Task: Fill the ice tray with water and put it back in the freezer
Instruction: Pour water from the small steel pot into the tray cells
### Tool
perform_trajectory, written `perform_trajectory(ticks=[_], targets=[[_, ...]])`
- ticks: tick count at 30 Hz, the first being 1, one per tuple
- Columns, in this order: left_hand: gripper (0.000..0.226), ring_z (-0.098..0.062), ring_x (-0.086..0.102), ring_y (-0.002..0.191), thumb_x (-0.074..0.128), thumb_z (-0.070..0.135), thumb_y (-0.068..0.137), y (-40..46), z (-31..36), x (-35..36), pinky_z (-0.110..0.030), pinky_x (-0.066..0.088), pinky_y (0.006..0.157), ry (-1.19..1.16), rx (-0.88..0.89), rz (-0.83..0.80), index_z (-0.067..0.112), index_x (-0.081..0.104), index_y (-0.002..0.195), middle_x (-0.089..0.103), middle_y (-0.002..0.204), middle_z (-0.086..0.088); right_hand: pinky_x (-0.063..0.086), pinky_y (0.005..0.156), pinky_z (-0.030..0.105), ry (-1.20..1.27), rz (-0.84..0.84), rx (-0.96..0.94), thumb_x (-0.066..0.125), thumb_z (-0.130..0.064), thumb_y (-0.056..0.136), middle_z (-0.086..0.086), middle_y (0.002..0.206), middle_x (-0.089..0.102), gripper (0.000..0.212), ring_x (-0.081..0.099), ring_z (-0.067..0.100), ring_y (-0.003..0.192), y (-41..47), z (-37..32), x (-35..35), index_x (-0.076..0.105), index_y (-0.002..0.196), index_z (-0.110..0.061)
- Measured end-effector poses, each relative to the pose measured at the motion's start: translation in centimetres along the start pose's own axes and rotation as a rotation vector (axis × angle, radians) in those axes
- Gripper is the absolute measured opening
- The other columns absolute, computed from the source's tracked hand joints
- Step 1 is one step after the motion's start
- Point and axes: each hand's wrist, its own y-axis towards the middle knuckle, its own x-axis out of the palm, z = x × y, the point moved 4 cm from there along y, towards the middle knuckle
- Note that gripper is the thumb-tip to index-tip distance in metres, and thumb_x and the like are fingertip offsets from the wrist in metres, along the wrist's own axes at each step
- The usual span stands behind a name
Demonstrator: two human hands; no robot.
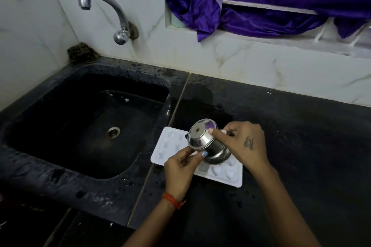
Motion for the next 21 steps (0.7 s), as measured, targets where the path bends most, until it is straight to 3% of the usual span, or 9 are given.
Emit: perform_trajectory(ticks=[8, 14, 19, 21], targets=[[0.034, -0.024, 0.071, 0.089, 0.077, 0.043, 0.063, 0.3, -0.8, -3.0, -0.027, 0.056, 0.078, -0.086, -0.041, -0.013, 0.025, 0.076, 0.092, 0.076, 0.092, -0.003, 0.043, 0.057, 0.028, -0.163, -0.069, -0.028, 0.064, -0.053, 0.076, 0.002, 0.054, 0.063, 0.042, 0.059, 0.018, 0.057, 0.1, -3.3, 2.6, 0.067, 0.062, -0.014], [0.037, -0.034, 0.07, 0.086, 0.08, 0.039, 0.067, 0.5, -1.3, -3.7, -0.044, 0.055, 0.086, -0.101, -0.079, -0.026, 0.015, 0.075, 0.095, 0.075, 0.091, -0.01, 0.029, 0.054, 0.024, -0.264, -0.077, -0.041, 0.062, -0.055, 0.079, -0.002, 0.052, 0.055, 0.044, 0.055, 0.018, 0.058, 0.1, -4.6, 3.1, 0.058, 0.056, -0.017], [0.03, -0.033, 0.07, 0.085, 0.077, 0.034, 0.069, 0.6, -1.1, -3.6, -0.042, 0.055, 0.084, -0.117, -0.099, -0.043, 0.016, 0.075, 0.093, 0.075, 0.091, -0.01, 0.028, 0.054, 0.024, -0.284, -0.069, -0.043, 0.06, -0.055, 0.079, -0.005, 0.049, 0.049, 0.047, 0.052, 0.016, 0.056, -0.1, -4.9, 3.0, 0.047, 0.049, -0.021], [0.033, -0.034, 0.07, 0.085, 0.075, 0.035, 0.067, 0.6, -1.0, -3.6, -0.044, 0.055, 0.085, -0.114, -0.092, -0.038, 0.016, 0.075, 0.094, 0.075, 0.091, -0.01, 0.03, 0.053, 0.025, -0.273, -0.056, -0.039, 0.062, -0.054, 0.078, -0.003, 0.05, 0.053, 0.046, 0.054, 0.017, 0.056, -0.2, -4.7, 3.0, 0.052, 0.052, -0.018]])
